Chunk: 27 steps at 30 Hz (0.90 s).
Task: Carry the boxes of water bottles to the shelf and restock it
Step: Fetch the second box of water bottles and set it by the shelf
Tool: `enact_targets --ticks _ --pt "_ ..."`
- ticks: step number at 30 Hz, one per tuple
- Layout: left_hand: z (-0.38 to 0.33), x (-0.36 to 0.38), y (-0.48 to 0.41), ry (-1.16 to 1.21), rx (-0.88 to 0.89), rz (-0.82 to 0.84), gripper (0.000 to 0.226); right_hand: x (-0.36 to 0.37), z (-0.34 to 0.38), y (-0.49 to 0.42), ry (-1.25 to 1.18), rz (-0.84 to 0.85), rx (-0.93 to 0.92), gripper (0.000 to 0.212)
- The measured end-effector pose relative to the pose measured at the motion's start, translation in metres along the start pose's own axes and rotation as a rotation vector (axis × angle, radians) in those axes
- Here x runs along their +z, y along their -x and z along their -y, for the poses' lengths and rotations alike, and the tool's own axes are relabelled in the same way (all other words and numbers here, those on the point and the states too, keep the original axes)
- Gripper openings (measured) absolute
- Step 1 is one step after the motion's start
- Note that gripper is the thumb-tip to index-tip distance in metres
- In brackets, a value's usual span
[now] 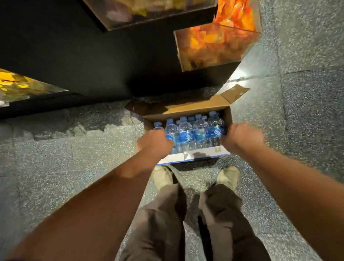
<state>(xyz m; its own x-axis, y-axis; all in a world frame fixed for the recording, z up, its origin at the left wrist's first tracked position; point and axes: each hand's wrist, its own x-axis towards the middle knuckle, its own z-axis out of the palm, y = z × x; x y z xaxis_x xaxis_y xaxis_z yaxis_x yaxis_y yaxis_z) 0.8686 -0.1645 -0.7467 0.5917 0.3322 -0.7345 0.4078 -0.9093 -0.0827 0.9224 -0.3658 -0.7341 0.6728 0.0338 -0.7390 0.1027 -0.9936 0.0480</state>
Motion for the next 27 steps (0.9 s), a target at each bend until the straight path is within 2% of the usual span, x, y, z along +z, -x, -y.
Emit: enact_targets --ticks 6,10,12,14,16,18,21,24,27 --pt "0.007 0.057 -0.063 0.094 -0.032 -0.057 0.030 0.058 0.000 -0.074 -0.088 -0.029 0.103 0.037" --pt "0.025 0.092 -0.105 0.215 -0.165 -0.265 0.033 0.101 0.002 -0.130 -0.215 -0.138 0.162 0.039" --pt "0.032 0.104 -0.128 0.241 -0.246 -0.354 0.045 0.117 0.000 -0.149 -0.234 -0.188 0.226 0.047" --pt "0.036 0.113 -0.150 0.309 -0.358 -0.332 0.064 0.133 -0.003 -0.164 -0.258 -0.197 0.291 0.061" --pt "0.032 0.121 -0.169 0.449 -0.444 -0.292 0.072 0.149 -0.006 -0.176 -0.297 -0.178 0.334 0.069" --pt "0.027 0.131 -0.186 0.492 -0.465 -0.256 0.068 0.163 -0.007 -0.183 -0.353 -0.168 0.358 0.059" --pt "0.029 0.139 -0.198 0.439 -0.475 -0.284 0.048 0.174 -0.008 -0.186 -0.456 -0.264 0.375 0.030" --pt "0.041 0.144 -0.187 0.470 -0.452 -0.319 0.028 0.174 -0.013 -0.187 -0.460 -0.304 0.365 0.027" --pt "0.044 0.141 -0.177 0.479 -0.456 -0.319 0.025 0.172 -0.018 -0.190 -0.455 -0.290 0.348 0.028"
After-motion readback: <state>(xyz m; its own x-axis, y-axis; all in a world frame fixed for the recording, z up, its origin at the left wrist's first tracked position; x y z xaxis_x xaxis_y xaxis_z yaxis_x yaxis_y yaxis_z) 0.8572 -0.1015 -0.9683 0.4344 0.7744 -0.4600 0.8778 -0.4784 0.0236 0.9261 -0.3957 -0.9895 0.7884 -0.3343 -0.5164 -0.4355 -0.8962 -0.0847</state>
